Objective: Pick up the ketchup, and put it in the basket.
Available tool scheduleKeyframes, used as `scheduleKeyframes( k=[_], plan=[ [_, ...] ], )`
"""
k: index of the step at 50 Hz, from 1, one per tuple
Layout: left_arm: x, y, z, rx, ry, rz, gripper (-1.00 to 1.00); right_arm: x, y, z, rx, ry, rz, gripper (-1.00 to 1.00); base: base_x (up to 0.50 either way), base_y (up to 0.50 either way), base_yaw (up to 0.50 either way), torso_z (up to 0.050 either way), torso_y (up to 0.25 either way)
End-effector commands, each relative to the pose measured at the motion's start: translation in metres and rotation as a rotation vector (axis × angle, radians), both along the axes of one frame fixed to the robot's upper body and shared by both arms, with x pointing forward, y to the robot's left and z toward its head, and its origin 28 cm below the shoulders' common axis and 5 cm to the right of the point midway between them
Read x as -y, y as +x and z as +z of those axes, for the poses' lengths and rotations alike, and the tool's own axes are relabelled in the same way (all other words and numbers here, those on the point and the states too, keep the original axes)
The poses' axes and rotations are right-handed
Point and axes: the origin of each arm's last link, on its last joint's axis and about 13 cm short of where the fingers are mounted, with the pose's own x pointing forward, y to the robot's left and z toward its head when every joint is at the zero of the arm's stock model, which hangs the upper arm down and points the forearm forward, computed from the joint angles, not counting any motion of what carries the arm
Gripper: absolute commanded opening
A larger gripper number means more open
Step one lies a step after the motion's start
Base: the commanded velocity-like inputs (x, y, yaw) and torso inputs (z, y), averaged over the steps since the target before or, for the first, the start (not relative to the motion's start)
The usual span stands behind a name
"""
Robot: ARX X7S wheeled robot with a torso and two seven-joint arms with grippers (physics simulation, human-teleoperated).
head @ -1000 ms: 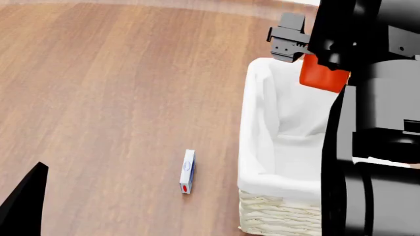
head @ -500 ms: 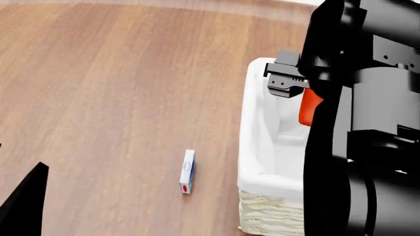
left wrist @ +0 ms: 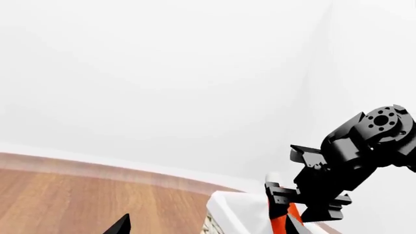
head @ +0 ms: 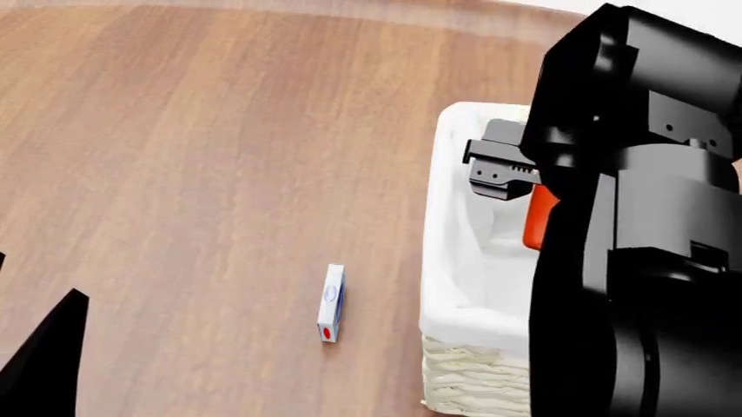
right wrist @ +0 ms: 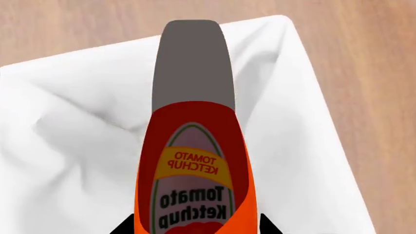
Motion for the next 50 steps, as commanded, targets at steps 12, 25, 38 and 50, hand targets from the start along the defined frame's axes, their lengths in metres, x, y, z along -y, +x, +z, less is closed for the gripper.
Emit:
scheduleKeyframes(
  k=[12, 25, 38, 50],
  plan=[
    [-0.001, 0.0, 0.002, 0.048, 0.016, 0.014, 1.0, -0.008, 0.002, -0.017, -0.011, 0.022, 0.04, -1.0, 0.0, 0.0, 0.0, 0.0, 0.0],
    [-0.001, -0.001, 0.004, 0.053, 0.018, 0.014, 1.0, -0.009, 0.003, -0.021, -0.015, 0.014, 0.044, -1.0, 0.0, 0.0, 0.0, 0.0, 0.001],
    [-0.001, -0.002, 0.004, 0.054, 0.018, 0.011, 1.0, -0.007, 0.003, -0.024, -0.013, 0.018, 0.045, -1.0, 0.0, 0.0, 0.0, 0.001, 0.0],
    [-0.001, -0.001, 0.005, 0.054, 0.017, 0.009, 1.0, -0.006, 0.003, -0.029, -0.018, 0.016, 0.049, -1.0, 0.0, 0.0, 0.0, 0.0, 0.0]
  ],
)
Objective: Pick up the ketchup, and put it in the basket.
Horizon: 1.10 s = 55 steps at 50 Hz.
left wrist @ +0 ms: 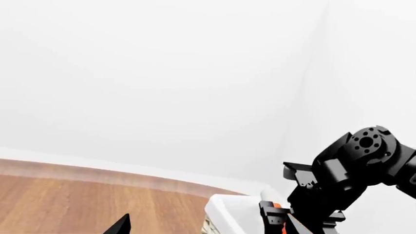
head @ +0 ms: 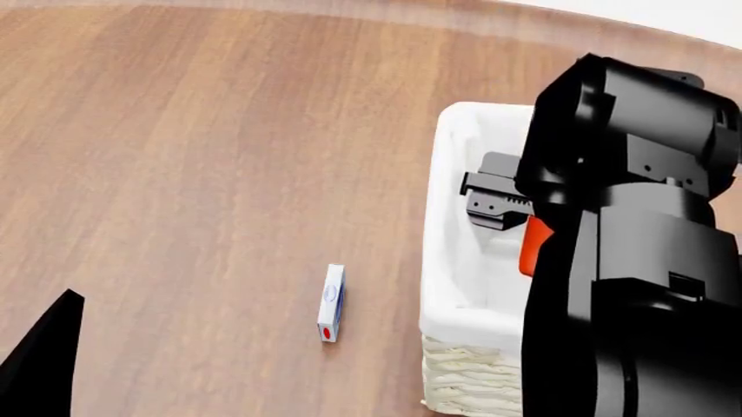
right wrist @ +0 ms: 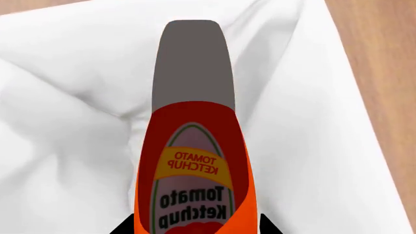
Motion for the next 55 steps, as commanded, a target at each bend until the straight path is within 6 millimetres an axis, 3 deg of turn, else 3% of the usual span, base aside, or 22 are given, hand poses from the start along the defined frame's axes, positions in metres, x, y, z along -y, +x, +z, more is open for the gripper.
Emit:
scheduleKeyframes(
  k=[1, 55],
  plan=[
    [-0.002, 0.002, 0.0, 0.039, 0.01, 0.011, 1.0, -0.007, 0.001, -0.001, 0.01, 0.017, 0.043, -1.0, 0.0, 0.0, 0.0, 0.0, 0.0],
    [-0.001, 0.003, 0.004, 0.037, 0.014, -0.002, 1.0, -0.003, 0.003, -0.024, 0.024, 0.034, 0.042, -1.0, 0.0, 0.0, 0.0, 0.0, 0.0]
  ],
)
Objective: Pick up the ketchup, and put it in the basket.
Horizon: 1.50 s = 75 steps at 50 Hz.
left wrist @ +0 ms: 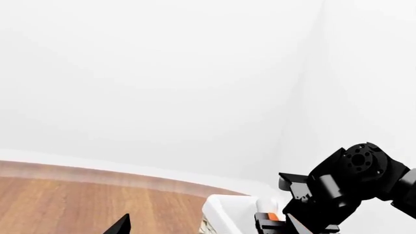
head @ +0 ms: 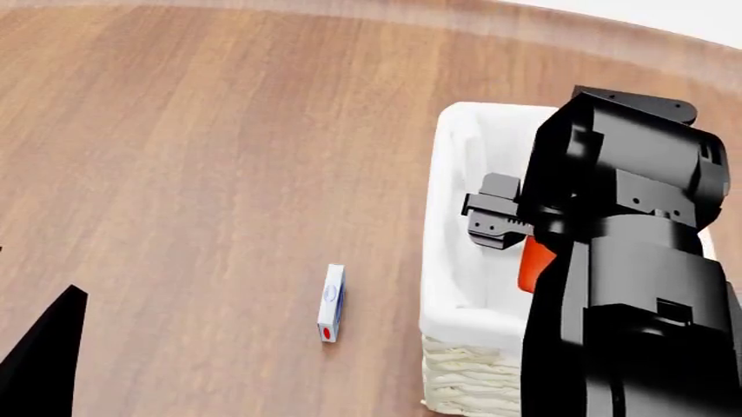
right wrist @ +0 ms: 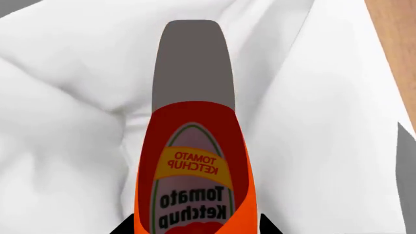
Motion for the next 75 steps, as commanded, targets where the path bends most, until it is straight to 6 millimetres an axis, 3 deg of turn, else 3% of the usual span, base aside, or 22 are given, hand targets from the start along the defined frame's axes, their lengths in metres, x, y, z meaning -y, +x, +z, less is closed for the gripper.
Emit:
scheduleKeyframes(
  k=[1, 16, 17, 50, 64, 73, 75],
  plan=[
    [-0.002, 0.002, 0.0, 0.038, 0.007, 0.009, 1.0, -0.007, 0.002, 0.001, 0.03, 0.031, 0.037, -1.0, 0.0, 0.0, 0.0, 0.0, 0.0],
    [-0.002, 0.002, 0.001, 0.039, 0.007, 0.011, 1.0, -0.007, 0.002, 0.001, 0.031, 0.042, 0.037, -1.0, 0.0, 0.0, 0.0, 0.0, 0.0],
    [-0.002, 0.002, 0.001, 0.04, 0.006, 0.01, 1.0, -0.007, 0.002, 0.002, 0.032, 0.042, 0.038, 1.0, 0.0, 0.0, 0.0, 0.0, 0.0],
    [0.0, 0.0, -0.002, 0.045, 0.005, 0.003, 1.0, -0.003, 0.001, 0.01, 0.043, 0.052, 0.036, 1.0, 0.0, 0.0, 0.0, 0.0, 0.0],
    [0.002, -0.005, 0.006, 0.057, -0.001, -0.006, 1.0, 0.0, 0.002, 0.026, 0.084, 0.079, 0.041, 1.0, 0.0, 0.0, 0.0, 0.0, 0.0],
    [0.005, -0.007, 0.009, 0.065, -0.001, -0.019, 1.0, 0.001, 0.001, 0.056, 0.162, 0.049, 0.091, 1.0, 0.0, 0.0, 0.0, 0.0, 0.0],
    [0.005, -0.007, 0.009, 0.066, -0.004, -0.021, 1.0, 0.001, 0.001, 0.061, 0.202, 0.117, 0.1, 1.0, 0.0, 0.0, 0.0, 0.0, 0.0]
  ],
)
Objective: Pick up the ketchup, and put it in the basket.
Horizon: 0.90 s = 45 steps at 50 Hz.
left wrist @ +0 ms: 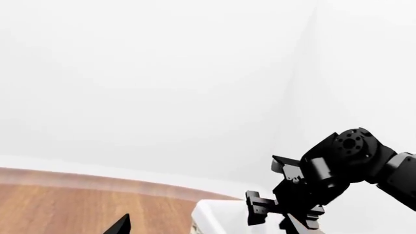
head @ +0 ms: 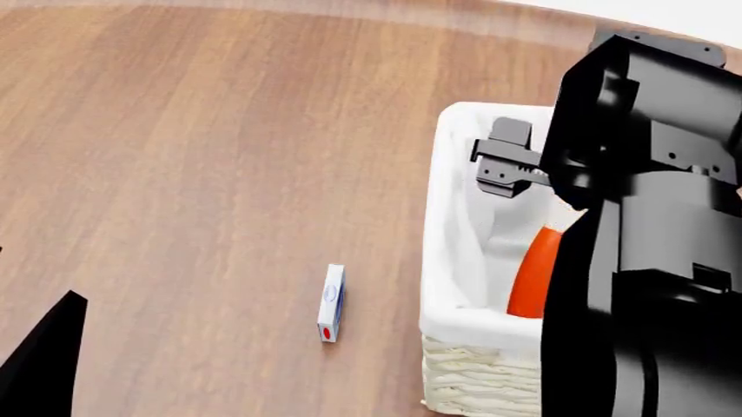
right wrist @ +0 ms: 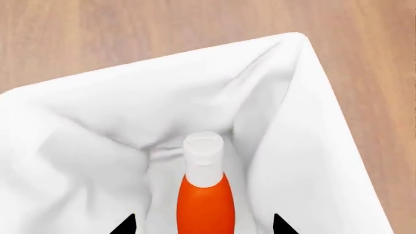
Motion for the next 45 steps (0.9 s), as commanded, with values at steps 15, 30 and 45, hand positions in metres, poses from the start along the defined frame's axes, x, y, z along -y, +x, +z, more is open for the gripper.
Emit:
scheduleKeyframes(
  k=[15, 30, 45],
  plan=[
    [0.002, -0.002, 0.0, 0.055, 0.005, -0.002, 1.0, -0.004, 0.008, 0.039, 0.285, 0.074, 0.165, 1.0, 0.0, 0.0, 0.0, 0.0, 0.0],
    [0.001, -0.001, 0.004, 0.053, 0.009, 0.003, 1.0, -0.009, -0.023, 0.012, 0.565, -0.169, 0.111, 1.0, 0.0, 0.0, 0.0, 0.0, 0.0],
    [0.002, -0.001, 0.002, 0.047, 0.014, 0.0, 1.0, -0.021, -0.075, -0.018, 0.812, -0.245, 0.18, 1.0, 0.0, 0.0, 0.0, 0.0, 0.0]
  ],
)
